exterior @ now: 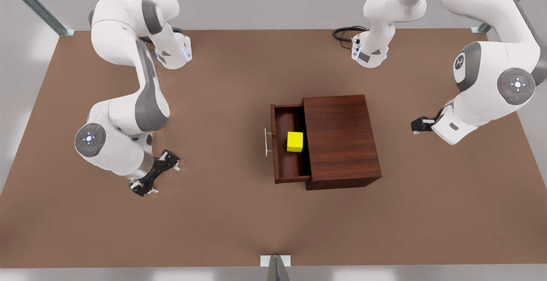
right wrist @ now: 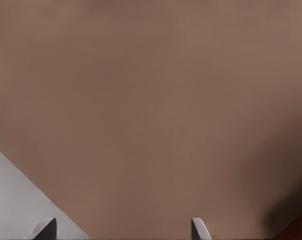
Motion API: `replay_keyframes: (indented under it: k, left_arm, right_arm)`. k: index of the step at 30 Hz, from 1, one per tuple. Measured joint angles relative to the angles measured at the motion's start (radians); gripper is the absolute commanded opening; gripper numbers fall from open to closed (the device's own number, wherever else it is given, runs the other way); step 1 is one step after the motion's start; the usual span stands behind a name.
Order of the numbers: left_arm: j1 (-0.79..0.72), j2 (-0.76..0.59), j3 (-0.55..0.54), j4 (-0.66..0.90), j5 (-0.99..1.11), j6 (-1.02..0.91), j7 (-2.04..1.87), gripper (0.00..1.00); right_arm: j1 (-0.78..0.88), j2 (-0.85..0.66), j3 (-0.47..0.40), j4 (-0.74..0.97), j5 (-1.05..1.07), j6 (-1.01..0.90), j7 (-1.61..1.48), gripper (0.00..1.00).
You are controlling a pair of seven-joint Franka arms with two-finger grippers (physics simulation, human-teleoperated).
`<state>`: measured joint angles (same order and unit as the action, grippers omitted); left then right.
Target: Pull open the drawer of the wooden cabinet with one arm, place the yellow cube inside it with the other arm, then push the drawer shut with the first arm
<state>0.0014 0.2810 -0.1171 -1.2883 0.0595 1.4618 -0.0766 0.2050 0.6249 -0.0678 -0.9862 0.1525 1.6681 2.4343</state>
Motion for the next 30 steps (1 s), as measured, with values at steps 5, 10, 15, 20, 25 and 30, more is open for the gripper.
replay_keyframes:
  k: [5,10,15,20,25,30]
  left_arm:
    - [-0.238,0.079,-0.051,0.093,-0.038,0.009,-0.205,1.0]
    - [-0.5,0.153,-0.052,0.158,-0.049,0.1,-0.622,0.14]
    - [-0.671,0.264,-0.049,0.169,-0.004,0.206,-1.061,0.13]
    - [-0.77,0.374,-0.044,0.168,0.066,0.354,-1.449,0.13]
    - [-0.785,0.446,-0.032,0.167,0.098,0.484,-1.748,0.13]
    - [-0.787,0.502,0.011,0.165,0.107,0.587,-1.975,0.13]
  right_arm:
    - [-0.117,-0.327,-0.025,-0.546,-0.065,0.002,-0.473,1.0]
    - [-0.101,-0.422,-0.025,-0.817,-0.14,0.018,-0.88,1.0]
    - [-0.153,-0.367,-0.039,-0.486,-0.176,-0.028,-1.22,1.0]
    - [-0.167,-0.314,-0.038,-0.408,-0.157,-0.101,-1.494,1.0]
    - [-0.159,-0.288,-0.03,-0.408,-0.147,-0.14,-1.7,1.0]
    - [-0.159,-0.277,-0.03,-0.409,-0.143,-0.156,-1.857,1.0]
